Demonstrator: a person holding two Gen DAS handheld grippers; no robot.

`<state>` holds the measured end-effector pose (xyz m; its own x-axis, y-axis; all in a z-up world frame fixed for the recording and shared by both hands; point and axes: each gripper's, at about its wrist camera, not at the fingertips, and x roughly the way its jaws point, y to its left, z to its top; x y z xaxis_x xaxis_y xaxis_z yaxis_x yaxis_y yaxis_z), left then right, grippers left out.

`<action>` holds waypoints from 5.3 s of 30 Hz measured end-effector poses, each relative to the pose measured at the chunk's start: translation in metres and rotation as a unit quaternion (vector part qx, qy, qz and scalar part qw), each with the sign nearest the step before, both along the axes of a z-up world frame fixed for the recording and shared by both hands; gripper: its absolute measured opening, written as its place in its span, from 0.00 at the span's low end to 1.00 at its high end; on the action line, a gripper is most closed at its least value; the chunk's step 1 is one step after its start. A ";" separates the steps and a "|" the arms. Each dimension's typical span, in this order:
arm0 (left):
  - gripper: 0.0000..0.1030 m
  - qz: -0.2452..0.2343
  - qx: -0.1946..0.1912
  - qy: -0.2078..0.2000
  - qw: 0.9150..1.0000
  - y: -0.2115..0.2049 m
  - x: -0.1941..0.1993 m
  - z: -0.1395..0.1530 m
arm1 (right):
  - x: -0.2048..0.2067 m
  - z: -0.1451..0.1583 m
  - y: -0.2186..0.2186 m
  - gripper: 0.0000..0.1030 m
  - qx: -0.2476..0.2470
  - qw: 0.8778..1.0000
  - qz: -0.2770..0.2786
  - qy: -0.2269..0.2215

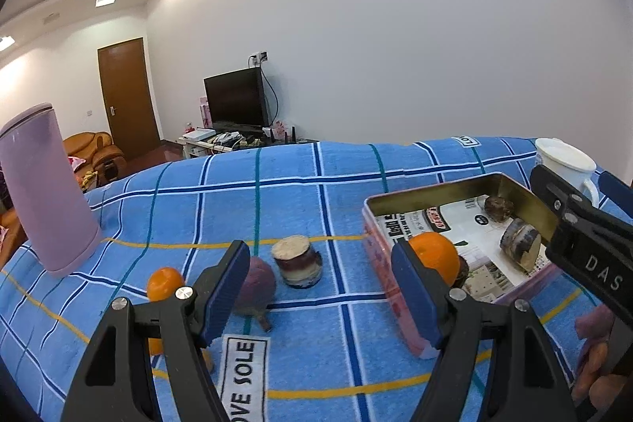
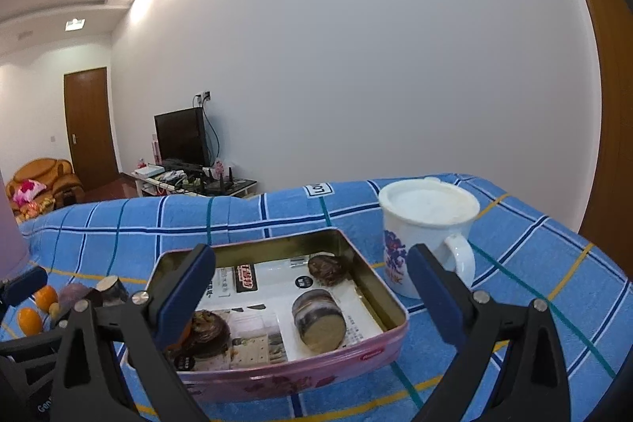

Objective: Organize fruits
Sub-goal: 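Withdraw both open grippers from the pink tin, then move both tools back toward the remaining fruits, then grasp an orange with the left gripper while the right gripper grasps a small brown round fruit, then carry the orange and brown fruit into the pink tin and open both grippers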

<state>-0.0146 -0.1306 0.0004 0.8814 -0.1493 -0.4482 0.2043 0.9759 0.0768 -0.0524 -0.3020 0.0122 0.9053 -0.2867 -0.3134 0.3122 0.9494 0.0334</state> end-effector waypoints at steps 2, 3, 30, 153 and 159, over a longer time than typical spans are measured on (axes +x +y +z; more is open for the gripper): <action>0.73 0.002 -0.001 0.000 1.000 0.003 -0.001 0.000 | 0.000 -0.001 0.003 0.97 -0.002 1.000 -0.001 0.003; 0.73 0.003 -0.002 0.000 1.000 0.004 -0.001 0.000 | 0.000 -0.001 0.005 0.97 -0.004 1.000 -0.004 0.006; 0.73 0.007 0.005 -0.012 1.000 0.017 -0.013 0.000 | -0.009 -0.002 0.029 0.97 -0.004 1.000 -0.007 0.020; 0.36 -0.086 -0.070 0.029 0.993 0.098 0.020 0.015 | 0.023 0.009 0.031 0.28 0.060 0.990 0.126 0.030; 0.36 -0.111 -0.071 0.031 0.991 0.056 0.023 0.022 | 0.022 0.008 -0.011 0.28 0.071 0.993 0.089 0.030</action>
